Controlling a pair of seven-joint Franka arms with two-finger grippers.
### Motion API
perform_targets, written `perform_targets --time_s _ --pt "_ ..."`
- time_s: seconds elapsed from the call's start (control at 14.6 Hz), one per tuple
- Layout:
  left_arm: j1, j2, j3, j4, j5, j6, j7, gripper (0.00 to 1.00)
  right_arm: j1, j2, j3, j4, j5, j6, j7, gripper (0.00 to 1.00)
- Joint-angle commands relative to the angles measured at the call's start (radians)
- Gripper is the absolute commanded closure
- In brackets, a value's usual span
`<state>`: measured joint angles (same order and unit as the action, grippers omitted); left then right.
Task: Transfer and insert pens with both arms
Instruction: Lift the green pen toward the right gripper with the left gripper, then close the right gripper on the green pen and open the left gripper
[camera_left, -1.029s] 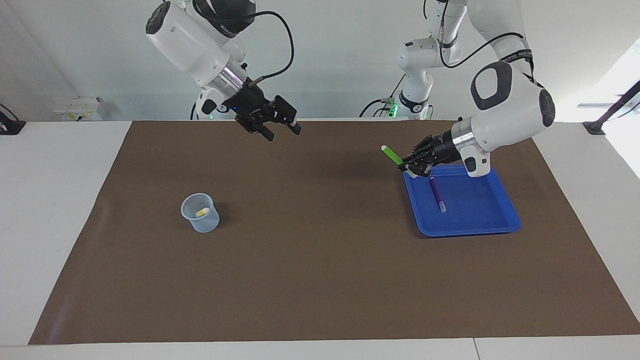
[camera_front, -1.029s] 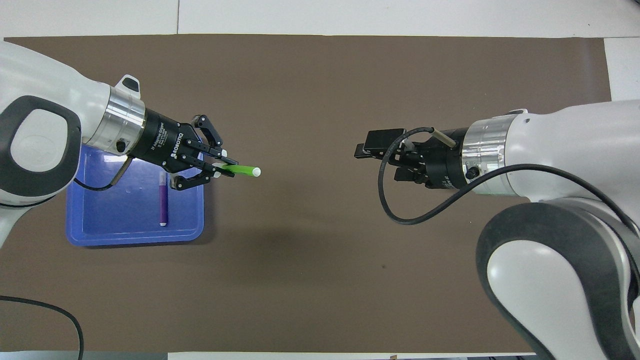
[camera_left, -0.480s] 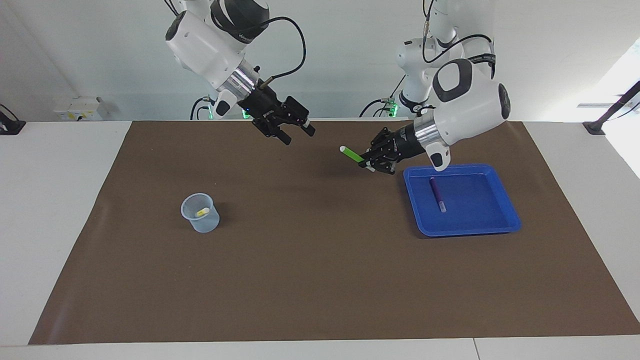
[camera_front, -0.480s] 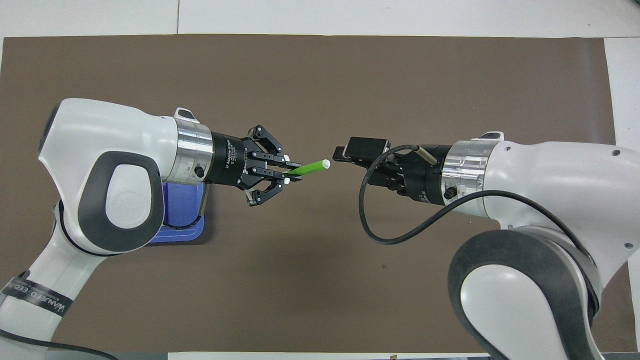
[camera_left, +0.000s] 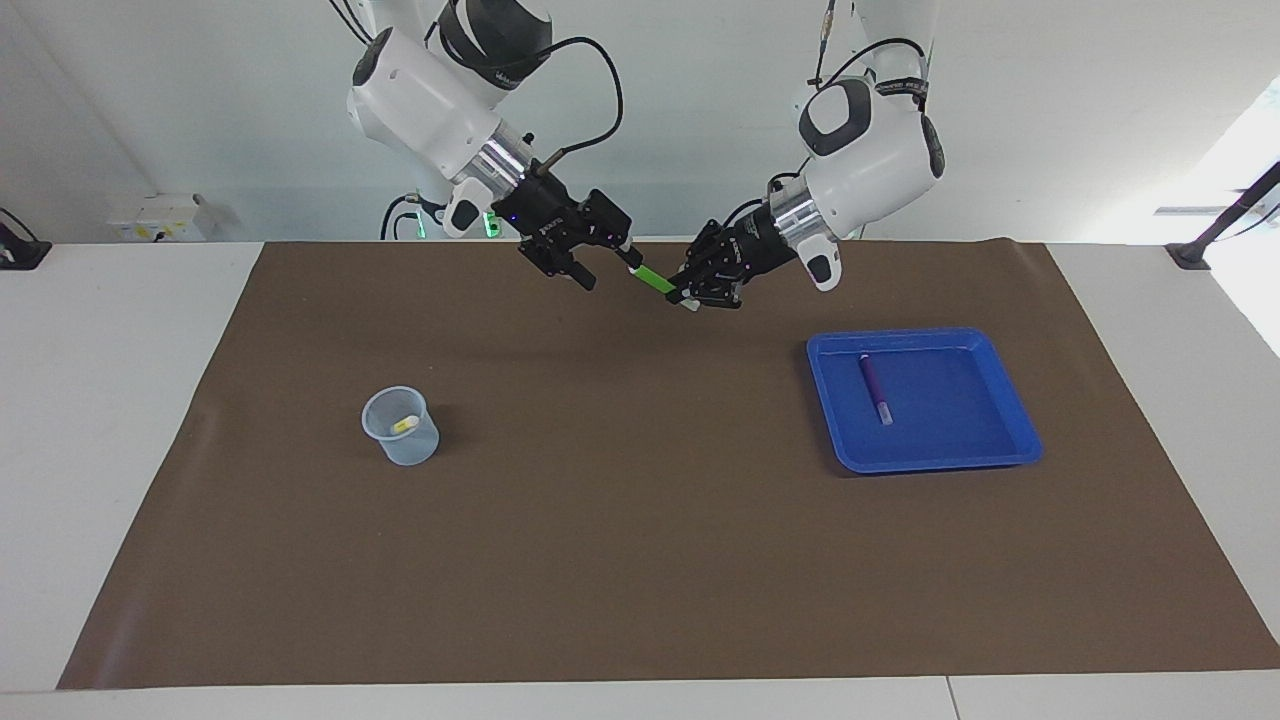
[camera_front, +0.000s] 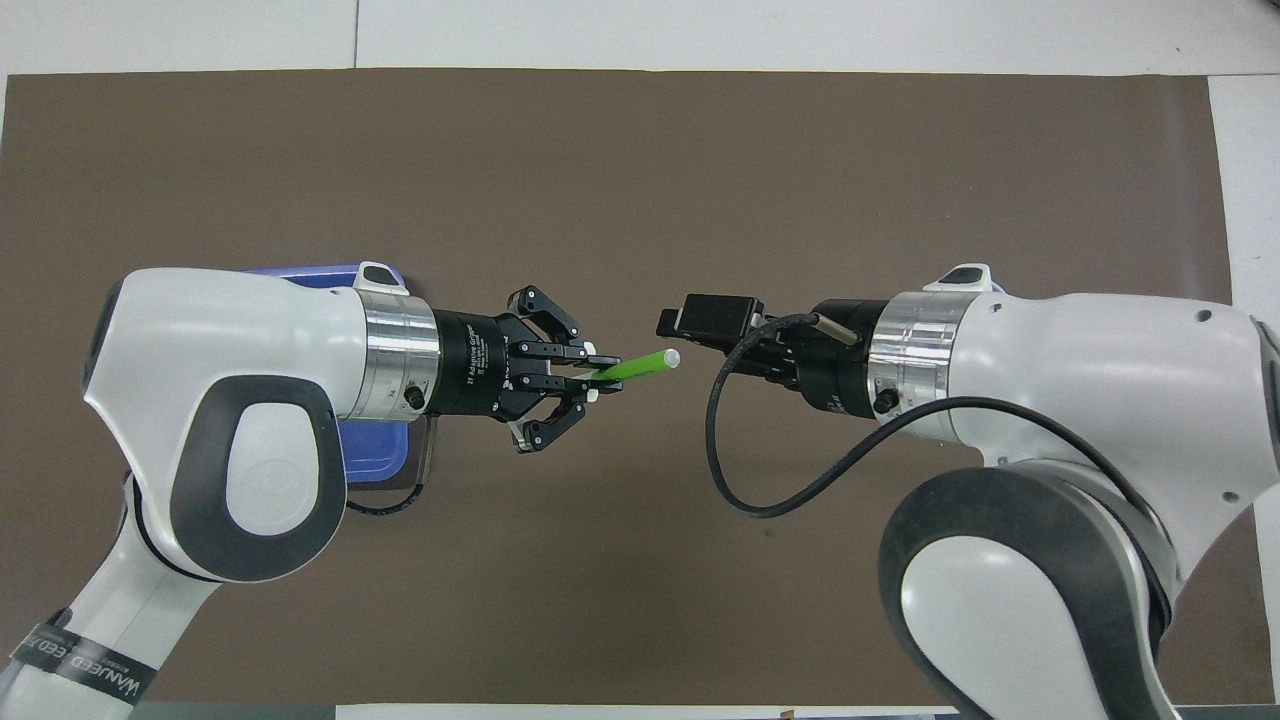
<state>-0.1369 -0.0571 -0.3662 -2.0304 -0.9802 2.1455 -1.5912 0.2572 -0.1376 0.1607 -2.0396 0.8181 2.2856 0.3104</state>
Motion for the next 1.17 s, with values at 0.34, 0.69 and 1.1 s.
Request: perform_targets --time_s 0.34,0.69,1.1 --pt "-0.046 -0.043 0.012 -0.044 -0.023 0.051 -0.006 1.0 0.045 -0.027 0.003 -0.042 0.024 0.043 -0.001 0.15" --pt "-0.055 -0.043 0.012 -0.044 -0.023 0.06 -0.003 1.0 0.045 -0.027 0.003 -0.043 0.022 0.041 0.001 0.16" --pt "-0.055 -0.043 0.012 -0.045 -0.023 0.062 -0.003 1.0 0.045 -0.03 0.003 -0.045 0.022 0.031 0.003 0.21"
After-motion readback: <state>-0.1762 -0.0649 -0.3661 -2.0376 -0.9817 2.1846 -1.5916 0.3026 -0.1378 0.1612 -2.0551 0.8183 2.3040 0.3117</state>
